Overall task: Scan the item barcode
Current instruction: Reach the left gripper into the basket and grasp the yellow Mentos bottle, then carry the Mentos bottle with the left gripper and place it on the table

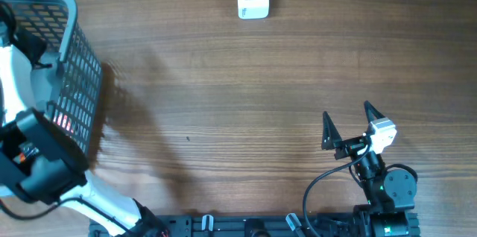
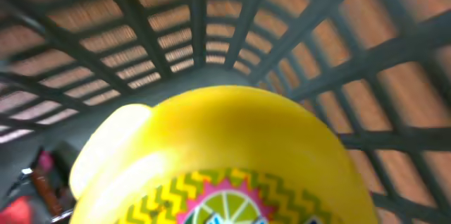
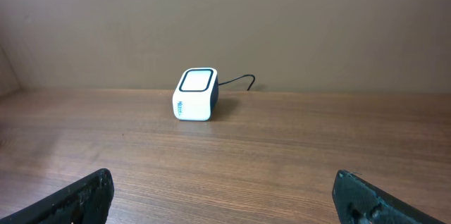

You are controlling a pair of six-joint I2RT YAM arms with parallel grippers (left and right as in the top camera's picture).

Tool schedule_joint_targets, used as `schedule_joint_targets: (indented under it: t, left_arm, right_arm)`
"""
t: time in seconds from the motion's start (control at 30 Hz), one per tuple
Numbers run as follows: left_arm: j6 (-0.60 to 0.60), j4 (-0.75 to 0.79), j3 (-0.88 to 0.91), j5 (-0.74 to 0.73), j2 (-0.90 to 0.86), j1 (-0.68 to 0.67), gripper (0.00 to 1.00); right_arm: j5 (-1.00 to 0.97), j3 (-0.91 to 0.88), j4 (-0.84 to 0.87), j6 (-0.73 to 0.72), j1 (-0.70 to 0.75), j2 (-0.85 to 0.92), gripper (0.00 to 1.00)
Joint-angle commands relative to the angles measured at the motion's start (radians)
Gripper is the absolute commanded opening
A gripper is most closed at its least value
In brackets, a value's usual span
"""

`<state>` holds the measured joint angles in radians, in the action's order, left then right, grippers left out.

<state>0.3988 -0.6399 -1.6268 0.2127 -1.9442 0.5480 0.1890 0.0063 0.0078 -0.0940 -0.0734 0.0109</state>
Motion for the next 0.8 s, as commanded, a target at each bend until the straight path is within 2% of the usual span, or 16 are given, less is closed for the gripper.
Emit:
schedule_joint_targets:
  t: [0.0, 0.23, 0.43, 0.47, 0.63, 0.77]
  left_arm:
    - [-0.002, -0.021, -0.002, 0.016, 0.161, 0.004, 0.38]
    - [0.002, -0.081, -0.002, -0.028, 0.429, 0.003, 0.39]
    - [0.002, -0.088, -0.002, -0.256, 0.616, 0.003, 0.42]
    - [0.003, -0.086, -0.002, -0.384, 0.662, 0.003, 0.44]
    - [0.01, -0.089, -0.002, -0.522, 0.693, -0.035, 0.45]
    - [0.01, -0.102, -0.002, -0.534, 0.684, -0.184, 0.46]
  right_arm:
    - [-0.01, -0.001, 0.005, -0.017, -0.006, -0.006, 1.0]
    - [-0.01, -0.001, 0.005, -0.017, -0.006, -0.006, 1.0]
    - [-0.01, -0.001, 0.005, -0.017, -0.006, -0.006, 1.0]
    - [-0.01, -0.001, 0.005, -0.017, -0.006, -0.006, 1.0]
    - [-0.01, -0.001, 0.005, -0.017, -0.006, -0.006, 1.0]
    - [-0.01, -0.001, 0.005, -0.018, -0.006, -0.006, 1.0]
